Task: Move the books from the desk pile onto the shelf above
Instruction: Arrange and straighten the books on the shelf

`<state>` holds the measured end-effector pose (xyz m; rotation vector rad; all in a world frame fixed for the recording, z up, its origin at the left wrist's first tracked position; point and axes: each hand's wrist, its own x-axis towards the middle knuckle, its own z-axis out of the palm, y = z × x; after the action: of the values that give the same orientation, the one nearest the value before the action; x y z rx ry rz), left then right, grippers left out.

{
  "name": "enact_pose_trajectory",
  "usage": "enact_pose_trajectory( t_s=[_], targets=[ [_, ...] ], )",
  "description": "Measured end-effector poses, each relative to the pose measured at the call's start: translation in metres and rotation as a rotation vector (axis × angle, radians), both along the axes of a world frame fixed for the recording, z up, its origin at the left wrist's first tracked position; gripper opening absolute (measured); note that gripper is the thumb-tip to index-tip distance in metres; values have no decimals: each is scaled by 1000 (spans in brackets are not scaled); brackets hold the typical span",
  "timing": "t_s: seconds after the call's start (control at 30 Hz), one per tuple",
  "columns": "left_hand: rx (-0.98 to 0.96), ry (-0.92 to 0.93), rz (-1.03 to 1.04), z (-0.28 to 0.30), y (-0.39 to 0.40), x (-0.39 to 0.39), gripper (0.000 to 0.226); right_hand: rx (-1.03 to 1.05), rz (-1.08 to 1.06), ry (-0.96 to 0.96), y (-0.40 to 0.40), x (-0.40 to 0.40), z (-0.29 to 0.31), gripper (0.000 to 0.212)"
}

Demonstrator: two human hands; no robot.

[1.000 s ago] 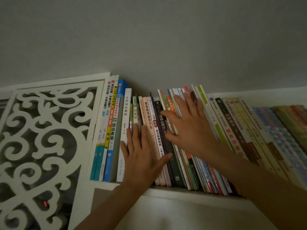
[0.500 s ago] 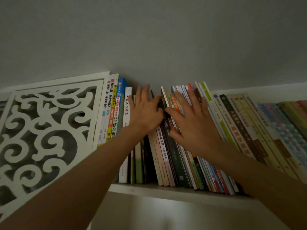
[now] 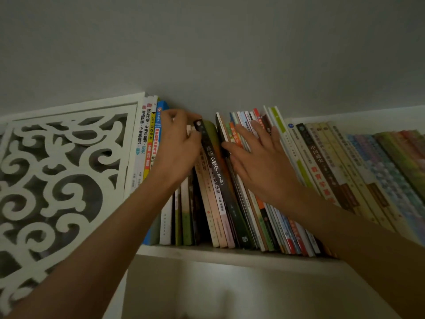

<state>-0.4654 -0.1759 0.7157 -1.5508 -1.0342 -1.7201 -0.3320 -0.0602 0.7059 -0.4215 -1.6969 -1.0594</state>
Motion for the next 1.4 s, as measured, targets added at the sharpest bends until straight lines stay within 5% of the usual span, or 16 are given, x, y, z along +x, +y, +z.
enact_pose_trajectory(
  t_s=[0.07, 0.2, 0.37, 0.57, 0.73, 0.9, 1.03, 1.4],
  targets=[
    [-13, -61, -88, -9, 4, 13, 27, -35, 15, -44, -1, 4, 1, 52],
    [-44, -134, -98, -35, 36, 31, 83, -180, 211, -134, -4, 13, 2, 53],
    [-224, -221, 139, -46, 46, 29, 28, -348, 535, 15, -17, 36, -14, 50],
    [-337, -139, 15, -41, 12, 35, 19, -285, 283, -84, 7, 92, -58, 51],
    [-307, -176, -7, -45, -15, 45, 19, -304, 296, -155, 18, 107, -62, 51],
    [-176, -362, 5, -65, -13, 64, 7, -351, 281, -108, 16, 101, -67, 51],
    [-198, -489, -115, -89, 14, 83, 67, -318, 293, 0, 9, 101, -78, 51],
    [-63, -366, 75, -99, -34, 100, 49, -347, 251, 424, 17, 136, -90, 43]
  ],
)
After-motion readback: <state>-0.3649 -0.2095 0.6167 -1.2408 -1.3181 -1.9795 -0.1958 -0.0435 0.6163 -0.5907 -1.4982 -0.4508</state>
